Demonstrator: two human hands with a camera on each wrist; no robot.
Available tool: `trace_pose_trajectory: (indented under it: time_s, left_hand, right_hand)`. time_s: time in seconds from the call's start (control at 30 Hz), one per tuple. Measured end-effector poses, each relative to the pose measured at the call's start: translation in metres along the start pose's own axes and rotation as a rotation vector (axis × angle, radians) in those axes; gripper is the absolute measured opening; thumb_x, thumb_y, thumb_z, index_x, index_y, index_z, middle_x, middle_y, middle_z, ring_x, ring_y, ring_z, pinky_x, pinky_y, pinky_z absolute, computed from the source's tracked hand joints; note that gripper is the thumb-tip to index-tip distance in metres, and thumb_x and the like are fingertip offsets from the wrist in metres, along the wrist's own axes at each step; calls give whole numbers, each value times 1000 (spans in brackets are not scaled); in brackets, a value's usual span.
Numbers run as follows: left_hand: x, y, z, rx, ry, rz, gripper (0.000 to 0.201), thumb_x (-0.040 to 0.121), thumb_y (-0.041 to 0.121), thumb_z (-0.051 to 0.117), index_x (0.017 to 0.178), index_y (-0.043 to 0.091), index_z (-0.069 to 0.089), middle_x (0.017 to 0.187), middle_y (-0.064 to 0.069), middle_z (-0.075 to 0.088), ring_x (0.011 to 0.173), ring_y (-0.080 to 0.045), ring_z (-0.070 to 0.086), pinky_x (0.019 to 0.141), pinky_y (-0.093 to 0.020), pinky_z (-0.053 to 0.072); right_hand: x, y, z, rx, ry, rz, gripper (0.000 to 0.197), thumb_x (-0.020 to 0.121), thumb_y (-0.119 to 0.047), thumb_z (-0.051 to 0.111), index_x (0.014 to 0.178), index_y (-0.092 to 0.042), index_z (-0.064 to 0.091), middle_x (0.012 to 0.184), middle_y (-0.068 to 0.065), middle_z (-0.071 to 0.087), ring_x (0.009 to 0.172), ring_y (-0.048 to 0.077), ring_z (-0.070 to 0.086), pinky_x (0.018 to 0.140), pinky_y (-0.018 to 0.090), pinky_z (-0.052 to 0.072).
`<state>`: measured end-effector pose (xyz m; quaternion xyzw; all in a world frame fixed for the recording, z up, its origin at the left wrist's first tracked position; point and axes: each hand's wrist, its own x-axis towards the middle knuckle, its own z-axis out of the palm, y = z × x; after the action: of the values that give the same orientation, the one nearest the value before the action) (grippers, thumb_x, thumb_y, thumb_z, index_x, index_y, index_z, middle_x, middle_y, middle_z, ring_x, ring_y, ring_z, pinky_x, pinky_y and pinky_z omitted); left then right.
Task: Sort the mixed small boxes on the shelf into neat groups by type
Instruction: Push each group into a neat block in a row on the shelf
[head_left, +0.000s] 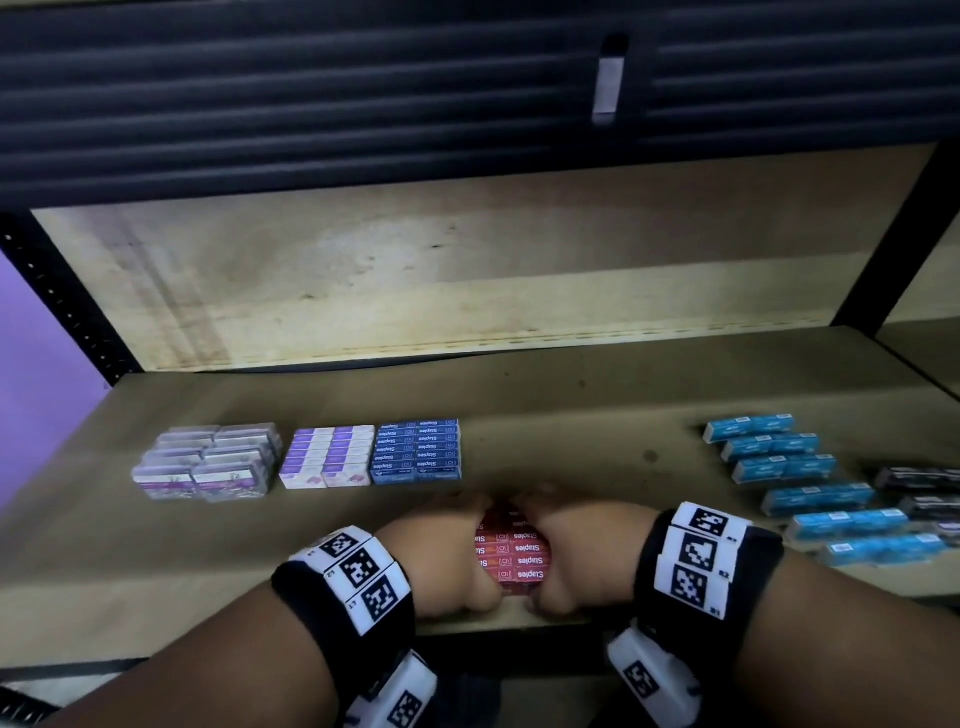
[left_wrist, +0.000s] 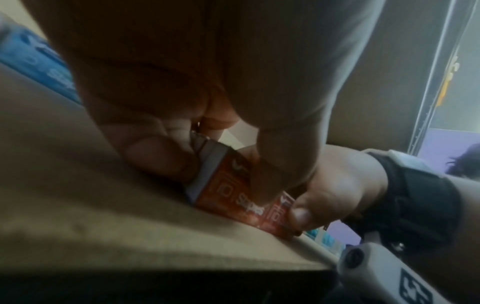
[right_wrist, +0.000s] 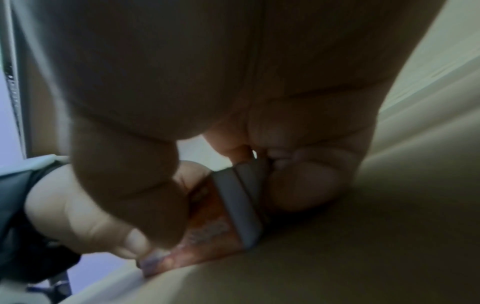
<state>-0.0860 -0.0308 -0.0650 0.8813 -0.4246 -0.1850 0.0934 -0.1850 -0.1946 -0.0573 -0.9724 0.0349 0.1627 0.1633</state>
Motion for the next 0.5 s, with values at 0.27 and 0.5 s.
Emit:
trace_pose_trajectory:
  time_s: [0.27,0.5]
  left_hand:
    - [-1,-9,-7,190,14,60,78,53,74,65,122,40,50,117,14,56,104,-13,57,90,-31,48]
    - [9,5,-17,483,17,73,82,52,83,60,117,32,60,114,8,56,110,-23,46,90,-43,44]
  right_hand:
    - [-5,4,-7,-30,11,29,72,63,-50,74,126,-40,41,117,-7,62,103,19,62,90,36,51]
    - [1,0,-20,-236,24,16,81,55,-64,78,127,-35,53,123,-5,62,108,24,60,93,41,50]
